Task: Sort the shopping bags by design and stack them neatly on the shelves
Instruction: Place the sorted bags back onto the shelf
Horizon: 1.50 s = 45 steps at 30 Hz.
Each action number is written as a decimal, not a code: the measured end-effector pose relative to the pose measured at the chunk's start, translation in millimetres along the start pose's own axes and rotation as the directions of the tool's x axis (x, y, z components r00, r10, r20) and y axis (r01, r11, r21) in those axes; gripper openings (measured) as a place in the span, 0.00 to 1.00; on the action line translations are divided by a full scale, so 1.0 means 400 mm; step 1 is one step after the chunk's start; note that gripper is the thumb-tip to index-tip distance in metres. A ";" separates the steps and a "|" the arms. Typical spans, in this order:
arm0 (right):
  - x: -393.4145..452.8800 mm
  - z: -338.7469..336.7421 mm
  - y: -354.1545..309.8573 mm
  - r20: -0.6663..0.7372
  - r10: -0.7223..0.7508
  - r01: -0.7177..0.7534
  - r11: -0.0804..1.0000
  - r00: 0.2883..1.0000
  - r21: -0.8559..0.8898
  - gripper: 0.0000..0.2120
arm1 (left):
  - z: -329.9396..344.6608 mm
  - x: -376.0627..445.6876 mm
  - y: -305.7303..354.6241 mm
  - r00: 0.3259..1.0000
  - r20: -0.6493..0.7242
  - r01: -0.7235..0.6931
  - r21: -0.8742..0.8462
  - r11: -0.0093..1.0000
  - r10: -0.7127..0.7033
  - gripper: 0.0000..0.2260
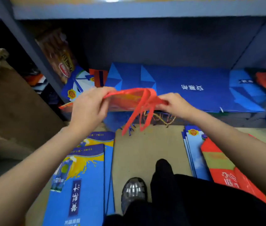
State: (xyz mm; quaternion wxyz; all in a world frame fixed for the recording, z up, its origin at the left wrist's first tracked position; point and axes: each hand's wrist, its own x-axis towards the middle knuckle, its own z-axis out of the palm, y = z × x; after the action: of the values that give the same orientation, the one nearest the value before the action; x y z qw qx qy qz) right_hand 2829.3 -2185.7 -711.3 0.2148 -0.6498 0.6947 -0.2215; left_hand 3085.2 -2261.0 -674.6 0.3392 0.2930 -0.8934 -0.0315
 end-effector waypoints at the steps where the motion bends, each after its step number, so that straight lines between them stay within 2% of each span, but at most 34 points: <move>1: -0.016 -0.039 -0.007 -0.126 0.008 -0.004 1.000 0.992 0.030 0.05 | -0.018 0.024 0.024 0.999 -0.030 0.032 -0.034 0.999 -0.033 0.12; 2: -0.037 -0.083 -0.013 -0.207 -0.005 0.006 1.000 0.978 0.007 0.05 | -0.025 0.043 0.046 0.997 -0.047 0.062 -0.078 0.995 -0.065 0.11; 4: -0.093 -0.180 -0.012 -0.282 -0.040 0.014 0.995 0.958 -0.095 0.06 | -0.016 0.074 0.100 0.994 -0.036 0.098 -0.143 0.985 -0.105 0.11; 6: -0.165 -0.270 0.015 -0.318 -0.039 -0.025 0.980 0.947 -0.196 0.11 | 0.035 0.094 0.148 0.985 0.094 0.155 -0.137 0.978 -0.143 0.14; 8: -0.249 -0.339 0.067 -0.322 -0.020 -0.081 0.951 0.947 -0.297 0.14 | 0.113 0.095 0.193 0.943 0.281 0.225 -0.137 0.965 -0.180 0.13; 11: -0.373 -0.402 0.145 -0.318 0.085 -0.210 0.899 0.944 -0.385 0.17 | 0.213 0.094 0.261 0.901 0.392 0.297 -0.244 0.923 -0.186 0.10; 13: -0.446 -0.415 0.190 -0.274 0.162 -0.260 0.891 0.948 -0.371 0.16 | 0.269 0.094 0.307 0.878 0.455 0.280 -0.233 0.931 -0.150 0.11; 16: -0.555 -0.391 0.286 -0.133 0.337 -0.363 0.869 0.932 -0.338 0.14 | 0.346 0.084 0.362 0.813 0.581 0.161 -0.142 0.977 -0.050 0.13; 18: -0.611 -0.356 0.350 0.003 0.424 -0.380 0.814 0.905 -0.438 0.15 | 0.383 0.076 0.382 0.777 0.629 0.110 -0.096 0.989 -0.025 0.15; 19: -0.632 -0.335 0.374 0.093 0.479 -0.375 0.780 0.873 -0.501 0.15 | 0.400 0.070 0.386 0.764 0.645 0.098 -0.081 0.992 -0.022 0.16; 20: -0.646 -0.310 0.391 0.200 0.551 -0.371 0.747 0.810 -0.552 0.18 | 0.415 0.064 0.389 0.749 0.662 0.091 -0.067 0.994 -0.024 0.16; 22: -0.652 -0.258 0.407 0.379 0.696 -0.454 0.699 0.610 -0.553 0.32 | 0.444 0.047 0.391 0.710 0.703 0.085 -0.044 0.995 -0.030 0.17; 23: -0.638 -0.236 0.412 0.435 0.710 -0.509 0.702 0.553 -0.498 0.38 | 0.456 0.039 0.391 0.688 0.724 0.088 -0.035 0.995 -0.036 0.17; 24: -0.615 -0.215 0.416 0.452 0.687 -0.539 0.727 0.569 -0.426 0.40 | 0.469 0.031 0.391 0.668 0.743 0.092 -0.029 0.995 -0.040 0.18; 27: -0.534 -0.158 0.433 0.350 0.615 -0.532 0.788 0.707 -0.309 0.35 | 0.498 0.013 0.395 0.635 0.772 0.079 -0.025 0.997 -0.031 0.18; 30: -0.464 -0.088 0.453 0.283 0.602 -0.546 0.798 0.747 -0.255 0.34 | 0.522 0.000 0.386 0.619 0.785 0.059 -0.015 0.998 -0.025 0.18; 32: -0.431 -0.033 0.474 0.277 0.605 -0.563 0.796 0.746 -0.224 0.35 | 0.545 -0.018 0.365 0.597 0.802 0.071 -0.033 0.997 -0.016 0.19; 34: -0.409 0.030 0.499 0.270 0.643 -0.606 0.766 0.717 -0.215 0.37 | 0.579 -0.046 0.339 0.555 0.832 0.088 -0.046 0.995 -0.011 0.19; 40: -0.384 0.254 0.518 0.321 0.747 -0.708 0.660 0.582 -0.252 0.52 | 0.714 -0.132 0.324 0.393 0.917 0.246 -0.029 0.969 -0.072 0.21; 45: -0.361 0.372 0.480 0.264 0.722 -0.590 0.681 0.640 -0.434 0.58 | 0.810 -0.174 0.367 0.333 0.940 0.381 -0.064 0.922 -0.072 0.22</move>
State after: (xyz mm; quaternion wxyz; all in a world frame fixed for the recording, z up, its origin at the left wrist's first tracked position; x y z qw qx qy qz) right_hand 2770.4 -2035.0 -942.9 0.3193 -0.4046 0.8475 0.1274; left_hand 2850.9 -2147.8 -926.8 -0.1913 0.2972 -0.8632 -0.3606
